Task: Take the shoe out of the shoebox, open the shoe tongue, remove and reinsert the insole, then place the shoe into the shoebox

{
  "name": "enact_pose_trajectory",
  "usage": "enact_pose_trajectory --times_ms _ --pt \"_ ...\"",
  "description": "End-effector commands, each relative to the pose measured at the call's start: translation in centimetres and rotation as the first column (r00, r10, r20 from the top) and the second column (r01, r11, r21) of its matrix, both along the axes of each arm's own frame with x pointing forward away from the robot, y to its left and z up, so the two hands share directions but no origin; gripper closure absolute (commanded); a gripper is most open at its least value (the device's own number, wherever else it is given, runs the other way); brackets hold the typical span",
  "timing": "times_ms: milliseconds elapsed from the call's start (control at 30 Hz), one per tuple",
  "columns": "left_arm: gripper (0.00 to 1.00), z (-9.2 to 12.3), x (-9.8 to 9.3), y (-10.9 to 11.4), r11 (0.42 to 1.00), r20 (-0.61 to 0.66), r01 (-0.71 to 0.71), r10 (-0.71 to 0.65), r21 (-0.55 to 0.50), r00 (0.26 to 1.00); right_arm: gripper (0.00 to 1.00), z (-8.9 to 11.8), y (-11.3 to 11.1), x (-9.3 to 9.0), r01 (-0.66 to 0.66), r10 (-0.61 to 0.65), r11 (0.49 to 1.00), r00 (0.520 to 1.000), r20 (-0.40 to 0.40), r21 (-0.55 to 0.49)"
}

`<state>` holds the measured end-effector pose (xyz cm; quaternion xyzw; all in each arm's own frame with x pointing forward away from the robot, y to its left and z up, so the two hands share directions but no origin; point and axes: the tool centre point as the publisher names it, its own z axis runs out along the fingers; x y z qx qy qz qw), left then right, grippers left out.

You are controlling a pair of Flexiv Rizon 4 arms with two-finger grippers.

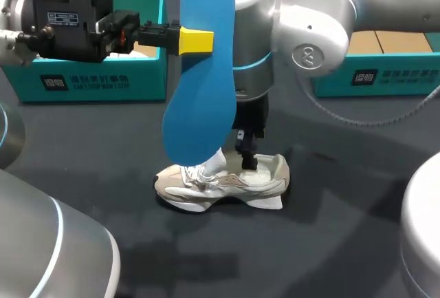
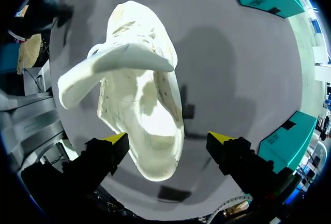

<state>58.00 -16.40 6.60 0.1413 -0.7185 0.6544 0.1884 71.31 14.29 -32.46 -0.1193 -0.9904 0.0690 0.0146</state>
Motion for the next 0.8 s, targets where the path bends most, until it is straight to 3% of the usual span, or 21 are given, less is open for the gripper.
enact_pose_trajectory --times_ms 33,533,800 --pt "1.0 -0.1 0.0 -0.1 1.0 0.0 0.001 -0.001 0.001 1.0 0.0 0.1 -0.3 0.3 -0.008 0.007 1.0 1.0 0.007 0.002" --pt "1.0 -0.1 0.0 -0.1 1.0 0.0 0.001 -0.001 0.001 1.0 0.0 -1.3 0.1 2.2 -0.023 0.023 1.0 0.998 0.065 -0.012" --pt "1.0 -0.1 0.0 -0.1 1.0 0.0 0.001 -0.001 0.001 1.0 0.0 -3.3 0.1 3.5 -0.027 0.028 1.0 0.999 0.036 -0.012"
